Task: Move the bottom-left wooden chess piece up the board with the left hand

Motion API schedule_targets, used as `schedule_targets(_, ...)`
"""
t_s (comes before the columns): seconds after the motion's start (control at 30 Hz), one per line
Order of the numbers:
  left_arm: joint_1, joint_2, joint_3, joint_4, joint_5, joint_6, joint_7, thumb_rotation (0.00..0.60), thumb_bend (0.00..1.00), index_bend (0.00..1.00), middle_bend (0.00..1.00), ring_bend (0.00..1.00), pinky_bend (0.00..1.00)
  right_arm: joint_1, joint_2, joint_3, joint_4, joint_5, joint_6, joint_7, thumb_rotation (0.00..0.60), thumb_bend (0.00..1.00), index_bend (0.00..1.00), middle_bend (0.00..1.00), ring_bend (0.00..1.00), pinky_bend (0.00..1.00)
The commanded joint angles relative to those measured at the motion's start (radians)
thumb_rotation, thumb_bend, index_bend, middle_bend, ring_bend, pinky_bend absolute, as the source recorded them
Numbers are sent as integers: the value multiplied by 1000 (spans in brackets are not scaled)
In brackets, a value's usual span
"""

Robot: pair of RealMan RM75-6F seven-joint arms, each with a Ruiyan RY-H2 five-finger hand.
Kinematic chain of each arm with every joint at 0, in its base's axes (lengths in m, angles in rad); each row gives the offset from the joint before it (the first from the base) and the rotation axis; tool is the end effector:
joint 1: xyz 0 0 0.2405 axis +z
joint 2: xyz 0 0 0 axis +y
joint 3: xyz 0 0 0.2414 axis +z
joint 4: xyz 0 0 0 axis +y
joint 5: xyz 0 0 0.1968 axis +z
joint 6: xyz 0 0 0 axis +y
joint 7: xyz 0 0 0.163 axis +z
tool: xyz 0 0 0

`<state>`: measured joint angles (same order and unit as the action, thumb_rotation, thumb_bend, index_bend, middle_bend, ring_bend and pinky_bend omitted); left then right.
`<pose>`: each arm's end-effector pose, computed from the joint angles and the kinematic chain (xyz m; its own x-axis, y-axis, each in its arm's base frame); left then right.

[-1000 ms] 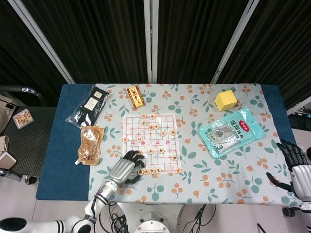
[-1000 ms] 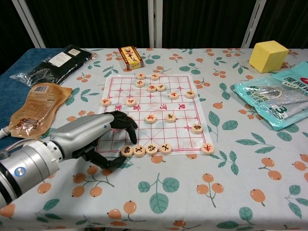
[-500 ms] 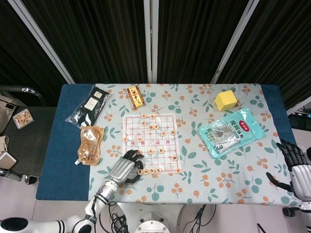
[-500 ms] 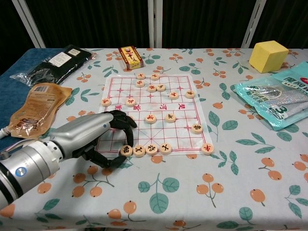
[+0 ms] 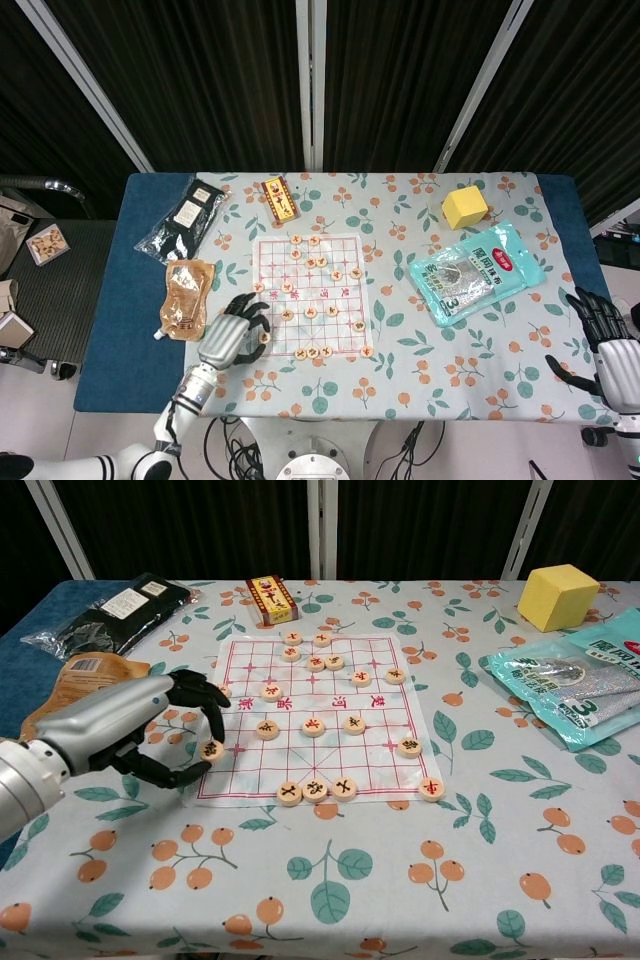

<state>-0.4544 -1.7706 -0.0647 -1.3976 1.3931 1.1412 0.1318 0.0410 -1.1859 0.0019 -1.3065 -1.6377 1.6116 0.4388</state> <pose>-0.1604 0.2588 -0.0629 0.1877 0.3223 0.9279 0.9477 -0.3075 -0.0849 -0.3230 -0.1762 0.1734 0.2066 0.0188 0.9783 -0.9711 -0.1180 0.2073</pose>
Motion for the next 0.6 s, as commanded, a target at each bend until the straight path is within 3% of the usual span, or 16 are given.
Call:
schedule_targets(0.03,9,10,-3,18,-16,-1,-13,600,351,513,183,14,79,1,-1,-1,-4,-1,-3,-6,600,157,0,0,0,0)
schedule_targets(0.6,-18,-33,-23,123,1,-28,-146,600,351,516,187,14,80,7,8,-2,-27,8,-26,-35,600,158,0,0,0,0)
